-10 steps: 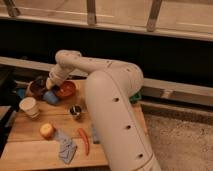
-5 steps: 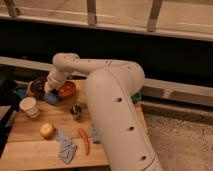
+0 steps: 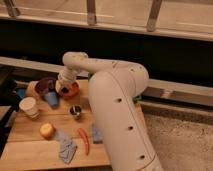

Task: Wipe purple bowl with brush

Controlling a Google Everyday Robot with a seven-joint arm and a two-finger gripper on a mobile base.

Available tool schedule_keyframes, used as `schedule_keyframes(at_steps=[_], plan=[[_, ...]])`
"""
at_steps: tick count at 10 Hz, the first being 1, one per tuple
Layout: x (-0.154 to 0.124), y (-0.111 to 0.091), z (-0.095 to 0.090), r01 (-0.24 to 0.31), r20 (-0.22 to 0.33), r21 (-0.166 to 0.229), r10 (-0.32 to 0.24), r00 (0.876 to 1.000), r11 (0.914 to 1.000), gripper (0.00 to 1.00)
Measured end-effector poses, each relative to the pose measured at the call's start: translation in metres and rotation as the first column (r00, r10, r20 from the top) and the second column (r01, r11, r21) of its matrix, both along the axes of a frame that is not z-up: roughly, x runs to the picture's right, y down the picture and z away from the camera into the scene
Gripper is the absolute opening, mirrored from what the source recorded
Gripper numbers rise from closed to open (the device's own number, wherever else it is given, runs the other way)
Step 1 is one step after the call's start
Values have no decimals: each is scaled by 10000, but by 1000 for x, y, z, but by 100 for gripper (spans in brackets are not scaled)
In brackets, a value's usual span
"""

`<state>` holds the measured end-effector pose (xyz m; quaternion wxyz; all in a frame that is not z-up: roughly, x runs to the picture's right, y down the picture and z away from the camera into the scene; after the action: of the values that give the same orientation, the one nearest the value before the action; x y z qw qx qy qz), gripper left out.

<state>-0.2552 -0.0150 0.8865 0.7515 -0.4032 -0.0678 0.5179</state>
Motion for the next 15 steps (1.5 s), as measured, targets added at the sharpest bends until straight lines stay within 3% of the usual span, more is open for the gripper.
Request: schedule_keyframes(at_steps=[3, 5, 8, 12, 15], plan=[[-16, -14, 5, 10, 316, 260, -18, 9995, 9997, 0], [-39, -19, -3, 169, 770, 523, -209, 9968, 9985, 0], [-51, -8, -17, 472, 1073, 530, -527, 9928, 9975, 0], [-10, 10, -26, 446, 461, 165, -453, 9979, 9989, 0], [12, -10, -17, 240, -12, 325, -240, 9997, 9992, 0]])
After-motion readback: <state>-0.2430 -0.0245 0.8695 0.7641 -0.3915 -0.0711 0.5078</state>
